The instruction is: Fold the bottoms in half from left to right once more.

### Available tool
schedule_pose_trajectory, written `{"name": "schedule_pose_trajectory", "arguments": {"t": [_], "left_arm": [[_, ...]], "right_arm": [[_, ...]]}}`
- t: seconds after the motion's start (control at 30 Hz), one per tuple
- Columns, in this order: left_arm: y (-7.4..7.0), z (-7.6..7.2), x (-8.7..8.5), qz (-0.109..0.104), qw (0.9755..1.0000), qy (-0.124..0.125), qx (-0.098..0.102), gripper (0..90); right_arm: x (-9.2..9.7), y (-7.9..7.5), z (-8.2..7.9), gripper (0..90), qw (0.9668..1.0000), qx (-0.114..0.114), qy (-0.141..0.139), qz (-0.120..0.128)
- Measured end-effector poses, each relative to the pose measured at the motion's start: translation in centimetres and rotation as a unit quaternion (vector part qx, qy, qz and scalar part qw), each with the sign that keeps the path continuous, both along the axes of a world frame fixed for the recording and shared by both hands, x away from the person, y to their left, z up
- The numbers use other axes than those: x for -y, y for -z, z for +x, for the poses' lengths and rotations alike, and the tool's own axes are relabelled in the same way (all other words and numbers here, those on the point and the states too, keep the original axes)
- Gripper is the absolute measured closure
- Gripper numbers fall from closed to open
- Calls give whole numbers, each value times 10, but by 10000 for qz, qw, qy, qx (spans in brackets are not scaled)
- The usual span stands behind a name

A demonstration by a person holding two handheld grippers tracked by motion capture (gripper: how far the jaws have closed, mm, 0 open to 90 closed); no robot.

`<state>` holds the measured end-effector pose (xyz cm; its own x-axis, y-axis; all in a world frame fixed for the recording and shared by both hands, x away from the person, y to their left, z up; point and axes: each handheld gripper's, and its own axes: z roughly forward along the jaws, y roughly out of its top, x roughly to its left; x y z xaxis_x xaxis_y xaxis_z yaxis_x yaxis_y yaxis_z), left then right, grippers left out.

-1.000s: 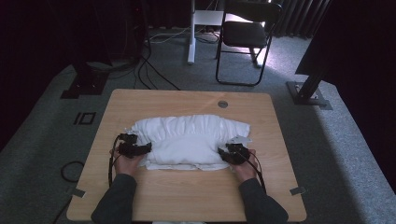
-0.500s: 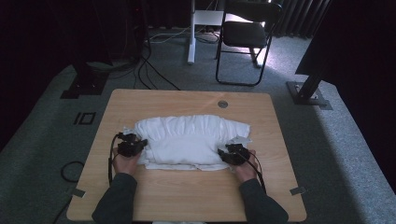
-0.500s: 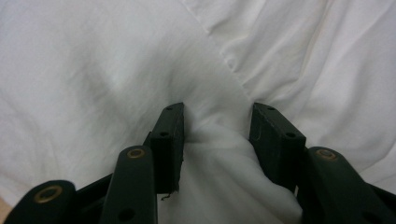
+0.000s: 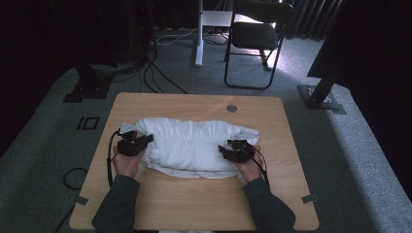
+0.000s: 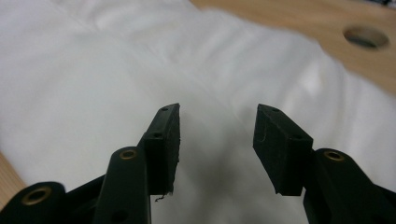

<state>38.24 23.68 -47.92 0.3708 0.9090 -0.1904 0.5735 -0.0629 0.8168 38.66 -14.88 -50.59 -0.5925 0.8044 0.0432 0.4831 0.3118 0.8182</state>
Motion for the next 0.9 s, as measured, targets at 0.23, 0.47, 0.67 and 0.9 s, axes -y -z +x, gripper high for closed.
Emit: {"name": "schedule_pose_trajectory", "arguments": {"t": [0.23,0.47,0.67,0.9], "left_arm": [[-18,-2,4,-136,9995,148,254,859],[-37,-4,13,-256,9979,300,506,860],[-47,-2,26,-277,9967,449,617,859],[-57,0,44,-323,9942,697,753,859]], "right_arm": [[-52,11,21,500,9988,-241,-287,-325],[-72,37,29,509,9971,-342,-307,-612],[-76,39,26,517,9969,-245,-247,-701],[-88,42,21,533,9976,-145,-192,-648]]}}
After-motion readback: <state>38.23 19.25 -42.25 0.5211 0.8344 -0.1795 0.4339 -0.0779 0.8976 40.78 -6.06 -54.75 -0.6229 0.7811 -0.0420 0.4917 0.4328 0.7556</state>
